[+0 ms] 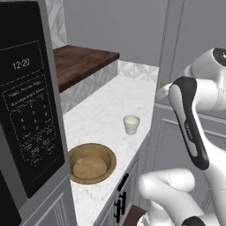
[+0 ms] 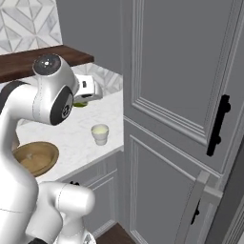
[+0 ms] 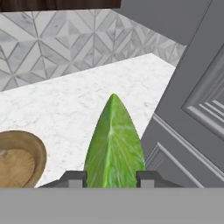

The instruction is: Grab a lemon wedge from the fridge and one ice cube from the ice bowl, and put them in the glass of lemonade.

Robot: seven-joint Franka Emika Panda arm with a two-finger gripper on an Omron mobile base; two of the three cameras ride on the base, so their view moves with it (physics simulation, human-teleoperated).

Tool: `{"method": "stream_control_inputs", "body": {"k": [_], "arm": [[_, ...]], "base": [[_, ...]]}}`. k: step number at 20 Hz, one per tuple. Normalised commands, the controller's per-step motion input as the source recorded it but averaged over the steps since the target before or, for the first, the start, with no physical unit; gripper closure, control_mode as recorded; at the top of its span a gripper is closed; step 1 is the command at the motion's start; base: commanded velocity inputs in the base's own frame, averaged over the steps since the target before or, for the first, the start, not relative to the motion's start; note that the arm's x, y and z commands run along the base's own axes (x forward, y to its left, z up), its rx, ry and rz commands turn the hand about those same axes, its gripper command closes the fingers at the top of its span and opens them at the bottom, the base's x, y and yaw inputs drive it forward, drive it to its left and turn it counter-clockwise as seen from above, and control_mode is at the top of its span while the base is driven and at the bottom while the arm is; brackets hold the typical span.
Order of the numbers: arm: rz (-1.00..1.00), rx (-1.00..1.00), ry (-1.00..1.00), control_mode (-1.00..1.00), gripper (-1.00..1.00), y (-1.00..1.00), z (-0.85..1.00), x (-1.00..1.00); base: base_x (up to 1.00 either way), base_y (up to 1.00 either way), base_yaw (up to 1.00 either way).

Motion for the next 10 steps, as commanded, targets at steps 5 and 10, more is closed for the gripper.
{"method": "stream_control_inputs", "body": {"k": [5, 10], "arm": [[0.0, 0.0, 0.0, -1.0, 1.0, 0.02, 0.0, 0.0], [0.0, 0.0, 0.0, -1.0, 1.0, 0.0, 0.0, 0.0]], "base": [[0.0, 0.0, 0.0], [0.0, 0.0, 0.0]]}}
